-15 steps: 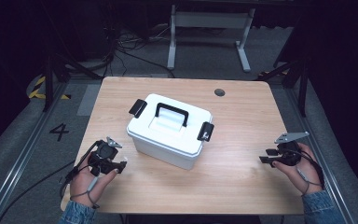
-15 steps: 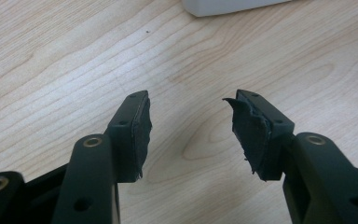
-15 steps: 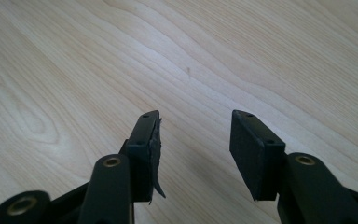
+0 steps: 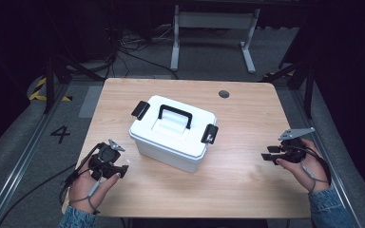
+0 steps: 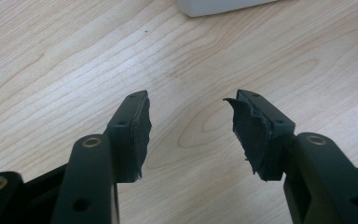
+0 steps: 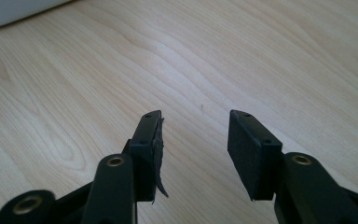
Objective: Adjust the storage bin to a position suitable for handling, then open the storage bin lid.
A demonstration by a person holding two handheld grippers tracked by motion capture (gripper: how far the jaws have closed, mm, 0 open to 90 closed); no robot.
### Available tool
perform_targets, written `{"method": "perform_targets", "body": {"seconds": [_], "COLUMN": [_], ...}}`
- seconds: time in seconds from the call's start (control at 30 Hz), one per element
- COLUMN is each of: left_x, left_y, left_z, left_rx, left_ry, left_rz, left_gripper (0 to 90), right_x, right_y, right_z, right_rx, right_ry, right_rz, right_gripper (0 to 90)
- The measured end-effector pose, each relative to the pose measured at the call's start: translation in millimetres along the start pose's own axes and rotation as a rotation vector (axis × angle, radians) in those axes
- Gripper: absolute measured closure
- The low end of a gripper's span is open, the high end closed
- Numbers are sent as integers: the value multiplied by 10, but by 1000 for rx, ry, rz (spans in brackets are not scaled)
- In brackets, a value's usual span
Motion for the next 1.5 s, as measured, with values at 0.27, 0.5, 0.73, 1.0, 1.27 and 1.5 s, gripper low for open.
{"method": "perform_targets", "body": {"seconds": [0.27,0.5,0.73,1.0,1.27,1.5], "left_x": [-15,7,51,76,85,110], "left_y": [0,-7,-45,-21,-10,-9], "left_z": [8,33,31,60,55,48], "left_rx": [-23,-21,-1,-1,-15,-7], "left_ry": [9,-5,11,8,18,29], "left_rz": [3,-6,-10,-20,-13,-8], "left_gripper": [466,468,469,467,452,447], "right_x": [-25,-66,-118,-48,41,119], "right_y": [-192,-384,-630,-983,-1315,-1575], "right_z": [37,51,110,278,443,562], "right_rx": [-2,7,-12,-45,-82,-98], "right_ry": [-18,-10,-23,-100,-151,-180], "right_rz": [33,47,19,-31,-59,-57], "right_gripper": [561,547,564,565,564,558]}}
Point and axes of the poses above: each handheld gripper's, and its own axes: x roughly forward along the jaws, y roughly out of its underside, z roughly to its left, the point moved 1 cm from there along x, roughly forward along the jaws, and after that the axes turned 14 degrees about -z, right-handed, at the moved point
